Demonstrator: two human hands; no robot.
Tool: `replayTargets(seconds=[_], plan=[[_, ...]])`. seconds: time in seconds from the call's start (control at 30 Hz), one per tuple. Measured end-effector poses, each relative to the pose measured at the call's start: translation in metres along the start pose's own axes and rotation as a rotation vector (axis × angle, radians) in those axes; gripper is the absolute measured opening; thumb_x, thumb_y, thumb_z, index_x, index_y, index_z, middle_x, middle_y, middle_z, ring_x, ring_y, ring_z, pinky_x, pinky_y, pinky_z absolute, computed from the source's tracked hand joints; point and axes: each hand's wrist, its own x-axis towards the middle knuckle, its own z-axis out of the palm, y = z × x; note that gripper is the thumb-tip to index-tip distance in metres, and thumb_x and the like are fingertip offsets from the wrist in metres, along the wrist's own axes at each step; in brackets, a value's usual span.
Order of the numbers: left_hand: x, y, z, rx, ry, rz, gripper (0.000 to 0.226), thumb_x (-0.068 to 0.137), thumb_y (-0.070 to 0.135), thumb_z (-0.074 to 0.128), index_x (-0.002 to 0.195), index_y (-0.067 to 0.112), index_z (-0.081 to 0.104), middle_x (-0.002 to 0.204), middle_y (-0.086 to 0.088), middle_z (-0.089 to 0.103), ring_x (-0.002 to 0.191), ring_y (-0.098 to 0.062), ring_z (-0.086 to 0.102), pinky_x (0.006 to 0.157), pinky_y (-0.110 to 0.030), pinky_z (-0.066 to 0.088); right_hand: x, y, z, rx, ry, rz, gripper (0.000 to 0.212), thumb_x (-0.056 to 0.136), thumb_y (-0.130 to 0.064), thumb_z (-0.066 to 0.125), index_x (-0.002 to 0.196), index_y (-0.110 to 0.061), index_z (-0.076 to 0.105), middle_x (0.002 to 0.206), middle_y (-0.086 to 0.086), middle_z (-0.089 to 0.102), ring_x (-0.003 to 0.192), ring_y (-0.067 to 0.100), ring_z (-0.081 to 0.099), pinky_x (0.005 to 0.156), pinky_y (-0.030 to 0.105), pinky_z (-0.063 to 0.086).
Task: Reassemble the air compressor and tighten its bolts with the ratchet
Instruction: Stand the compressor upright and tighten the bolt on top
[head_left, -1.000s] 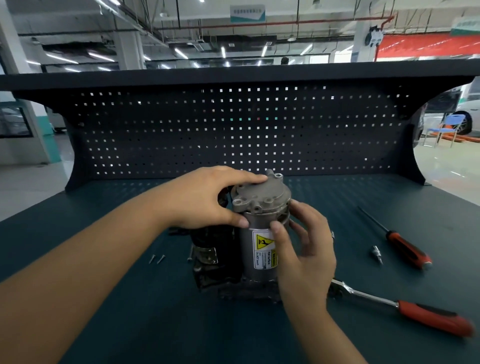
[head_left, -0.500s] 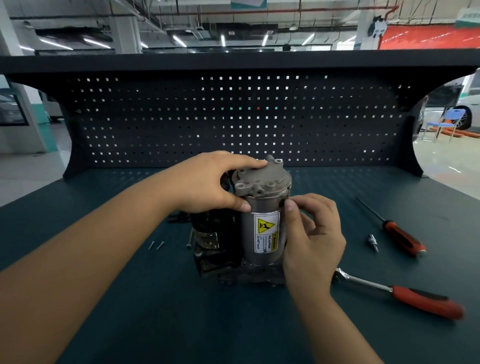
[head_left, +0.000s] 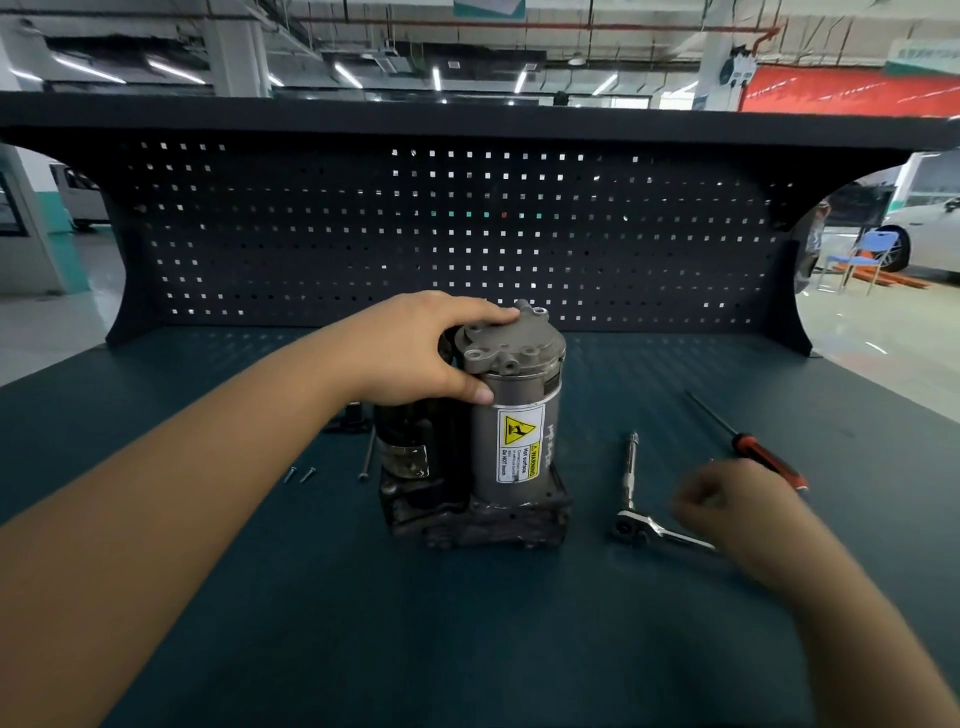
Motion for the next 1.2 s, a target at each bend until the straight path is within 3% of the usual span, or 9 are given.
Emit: replayTargets(seconds=[0.13, 0.27, 0.33, 0.5, 0.73, 0.83, 0.93, 1.1, 1.2], plan=[[-0.001, 0.002, 0.001, -0.017, 0.002, 0.003, 0.076, 0.074, 0.037, 0.077, 0.137, 0.051, 0.036, 0.141, 0.015, 0.040, 0.114, -0.001, 0.036, 0.091, -0.022, 0.027, -0.014, 0.034, -0.045, -0.305, -0.128, 0.152, 0.022, 0.082, -0.020, 0.069, 0.062, -0.016, 0.062, 0.069, 0.003, 0.065, 0.064, 0.015, 0.059, 0.056, 0.016, 0.043], [0.000, 0.003, 0.002, -0.009, 0.008, -0.012, 0.077, 0.074, 0.038, 0.077, 0.137, 0.050, 0.036, 0.141, 0.012, 0.040, 0.124, -0.010, 0.039, 0.092, -0.023, 0.029, -0.019, 0.047, -0.063, -0.152, 0.096, 0.203, 0.030, 0.080, 0.009, 0.061, 0.072, -0.016, 0.076, 0.086, 0.024, 0.069, 0.089, 0.041, 0.064, 0.082, 0.044, 0.050], [0.000, 0.003, 0.003, -0.011, 0.006, -0.016, 0.077, 0.074, 0.038, 0.076, 0.138, 0.050, 0.035, 0.142, 0.011, 0.039, 0.128, -0.013, 0.039, 0.094, -0.023, 0.029, -0.013, 0.024, -0.057, -0.136, 0.254, 0.128, 0.022, 0.088, -0.002, 0.058, 0.098, -0.013, 0.074, 0.097, 0.017, 0.070, 0.095, 0.037, 0.062, 0.080, 0.039, 0.047], [0.000, 0.004, 0.002, 0.000, -0.003, -0.024, 0.078, 0.075, 0.039, 0.076, 0.139, 0.049, 0.033, 0.145, 0.009, 0.037, 0.131, -0.015, 0.037, 0.093, -0.024, 0.028, -0.006, -0.031, -0.033, -0.014, 0.372, -0.062, 0.023, 0.085, -0.006, 0.056, 0.096, -0.017, 0.073, 0.073, -0.004, 0.056, 0.069, 0.018, 0.053, 0.061, 0.026, 0.036], [-0.003, 0.007, 0.006, 0.047, 0.023, -0.002, 0.079, 0.075, 0.042, 0.075, 0.141, 0.047, 0.031, 0.145, 0.009, 0.038, 0.131, -0.013, 0.037, 0.092, -0.022, 0.028, -0.001, -0.078, 0.000, 0.525, 0.170, -0.447, 0.074, 0.078, -0.037, 0.072, 0.140, -0.046, 0.034, 0.135, -0.018, 0.045, 0.118, 0.002, 0.047, 0.092, 0.024, 0.040], [-0.005, 0.006, 0.006, 0.056, 0.039, 0.012, 0.081, 0.072, 0.044, 0.076, 0.141, 0.046, 0.032, 0.144, 0.011, 0.040, 0.131, -0.011, 0.038, 0.092, -0.020, 0.029, 0.009, -0.098, 0.015, 0.529, 0.011, -0.597, 0.095, 0.066, -0.047, 0.080, 0.131, -0.067, 0.014, 0.145, -0.029, 0.018, 0.126, -0.010, 0.031, 0.094, 0.008, 0.032], [-0.003, 0.001, 0.007, 0.008, 0.117, 0.030, 0.079, 0.068, 0.041, 0.080, 0.137, 0.040, 0.041, 0.136, 0.016, 0.050, 0.123, -0.005, 0.046, 0.088, -0.016, 0.031, 0.023, -0.103, 0.031, 0.481, 0.088, -0.621, 0.097, 0.062, -0.038, 0.086, 0.134, -0.051, 0.022, 0.150, -0.023, 0.011, 0.121, -0.018, 0.027, 0.086, -0.006, 0.026], [-0.005, -0.014, -0.016, -0.197, -0.065, 0.058, 0.074, 0.070, 0.045, 0.076, 0.135, 0.041, 0.041, 0.133, 0.021, 0.047, 0.122, 0.000, 0.045, 0.094, -0.016, 0.038, 0.034, -0.099, 0.039, 0.554, 0.208, -0.651, 0.081, 0.057, -0.041, 0.084, 0.120, -0.050, 0.034, 0.140, -0.032, 0.024, 0.125, -0.017, 0.030, 0.098, 0.009, 0.032], [-0.021, -0.036, -0.027, -0.477, 0.109, 0.036, 0.050, 0.073, 0.056, 0.057, 0.121, 0.047, 0.049, 0.130, 0.024, 0.051, 0.118, 0.004, 0.051, 0.103, -0.028, 0.042, 0.036, -0.099, 0.038, 0.582, 0.188, -0.660, 0.080, 0.057, -0.043, 0.084, 0.117, -0.056, 0.033, 0.138, -0.040, 0.021, 0.129, -0.013, 0.031, 0.103, 0.017, 0.034]])
